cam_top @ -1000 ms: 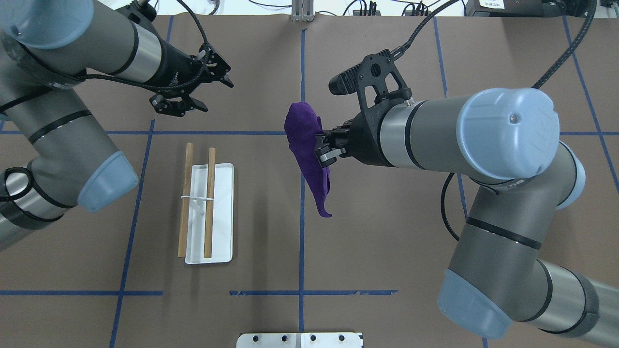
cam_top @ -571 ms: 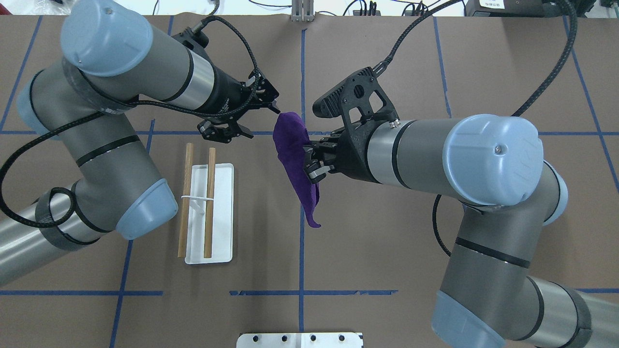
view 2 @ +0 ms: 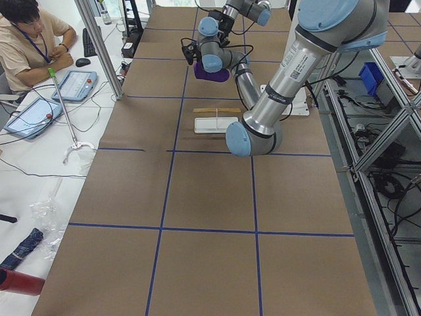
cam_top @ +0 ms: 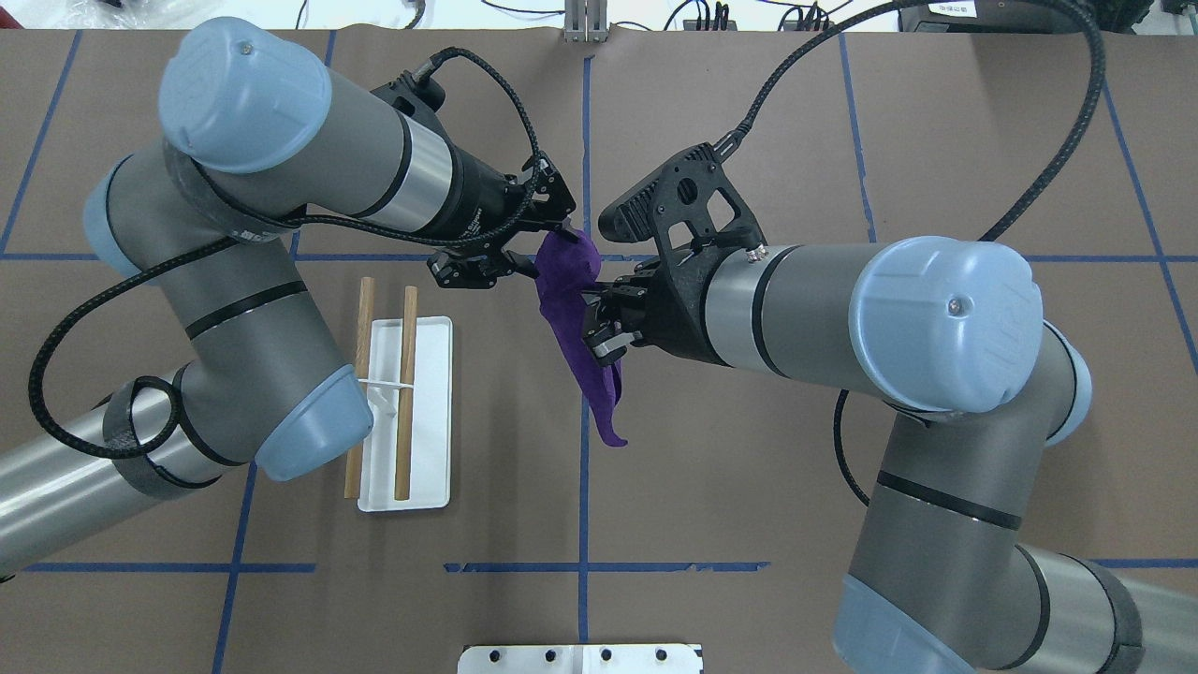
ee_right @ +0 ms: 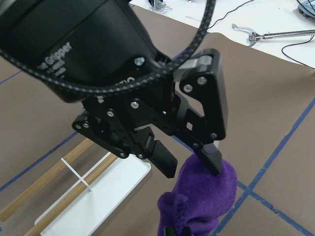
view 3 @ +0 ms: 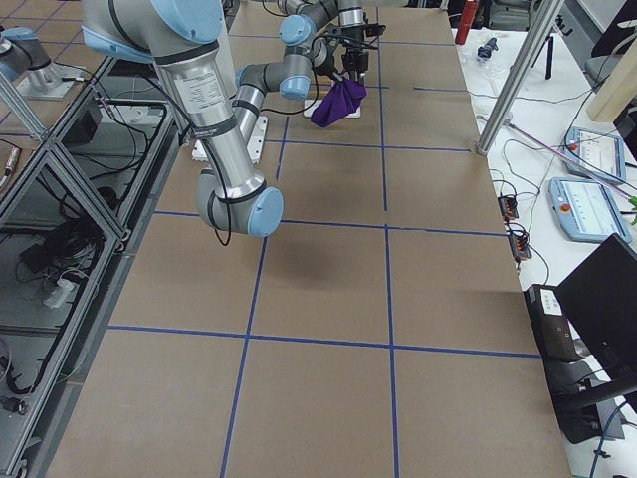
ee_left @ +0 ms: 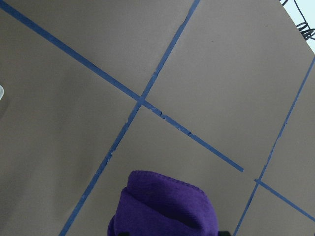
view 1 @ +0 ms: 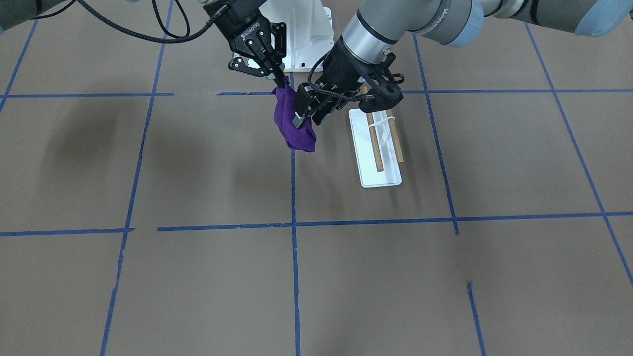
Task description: Hang towel on rack
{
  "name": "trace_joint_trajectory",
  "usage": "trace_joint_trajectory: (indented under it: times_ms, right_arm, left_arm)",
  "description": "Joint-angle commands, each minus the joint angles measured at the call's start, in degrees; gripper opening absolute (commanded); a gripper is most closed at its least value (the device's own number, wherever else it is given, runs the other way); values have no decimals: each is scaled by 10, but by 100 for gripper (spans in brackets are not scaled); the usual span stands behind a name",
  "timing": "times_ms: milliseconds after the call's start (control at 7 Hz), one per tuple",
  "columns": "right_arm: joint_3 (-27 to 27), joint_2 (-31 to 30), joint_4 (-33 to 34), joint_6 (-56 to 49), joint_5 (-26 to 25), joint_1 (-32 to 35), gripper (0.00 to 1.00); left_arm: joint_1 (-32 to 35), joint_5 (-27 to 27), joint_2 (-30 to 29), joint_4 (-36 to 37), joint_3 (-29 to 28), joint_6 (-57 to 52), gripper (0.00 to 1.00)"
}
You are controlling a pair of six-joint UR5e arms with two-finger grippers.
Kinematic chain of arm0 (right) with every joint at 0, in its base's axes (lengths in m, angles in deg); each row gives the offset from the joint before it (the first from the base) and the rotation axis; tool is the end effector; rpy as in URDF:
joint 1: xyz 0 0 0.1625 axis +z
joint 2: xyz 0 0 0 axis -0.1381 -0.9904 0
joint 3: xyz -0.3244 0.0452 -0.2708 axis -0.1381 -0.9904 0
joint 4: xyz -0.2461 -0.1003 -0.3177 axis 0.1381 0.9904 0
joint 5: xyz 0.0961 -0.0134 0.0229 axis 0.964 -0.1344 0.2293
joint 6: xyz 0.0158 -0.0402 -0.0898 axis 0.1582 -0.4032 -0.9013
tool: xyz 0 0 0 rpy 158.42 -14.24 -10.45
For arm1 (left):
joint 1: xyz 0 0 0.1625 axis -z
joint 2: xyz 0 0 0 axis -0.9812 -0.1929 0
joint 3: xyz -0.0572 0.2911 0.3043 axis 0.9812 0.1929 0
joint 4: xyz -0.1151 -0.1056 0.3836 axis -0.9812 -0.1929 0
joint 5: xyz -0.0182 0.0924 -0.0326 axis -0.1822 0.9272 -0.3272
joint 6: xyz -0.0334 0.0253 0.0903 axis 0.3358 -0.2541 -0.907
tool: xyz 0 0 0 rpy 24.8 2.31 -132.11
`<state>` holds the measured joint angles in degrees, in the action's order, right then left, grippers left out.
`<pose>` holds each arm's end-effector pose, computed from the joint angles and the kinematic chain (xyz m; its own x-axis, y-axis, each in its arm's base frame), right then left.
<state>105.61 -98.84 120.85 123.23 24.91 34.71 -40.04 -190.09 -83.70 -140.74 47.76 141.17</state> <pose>-0.4104 -0.3511 0.1059 0.4290 -0.6903 0.5826 -0.1033 0.6033 0.7908 0.4253 -0.4568 0.1064 0.1459 -0.4663 -0.8725 0.2884 0.8637 -0.4133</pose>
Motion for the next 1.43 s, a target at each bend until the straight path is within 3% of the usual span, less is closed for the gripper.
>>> trace_joint_trajectory:
  times_ms: [0, 143, 286, 429, 714, 1000, 1286]
  right_arm:
    - [0, -3, -4, -1, 1, -1, 0]
    - [0, -4, -4, -7, 1, 0, 0]
    - [-2, -7, -3, -40, 7, 0, 10]
    - [1, -9, -5, -39, 7, 3, 99]
    - [7, -48, 0, -39, 67, 44, 100]
    - [-6, -94, 8, -41, 205, 147, 100]
    - [-29, -116, 79, -59, 272, 231, 100]
  left_arm:
    - [-3, 1, 1, -12, 0, 10, 0]
    - [-3, 1, 2, -12, 1, 8, 0]
    - [-3, 2, 5, -12, 4, 5, 0]
    - [-3, 2, 8, -12, 7, 3, 0]
    - [0, 2, 30, -12, 32, -23, 0]
    - [3, 0, 58, -12, 60, -54, 0]
    - [5, -4, 113, -10, 109, -141, 0]
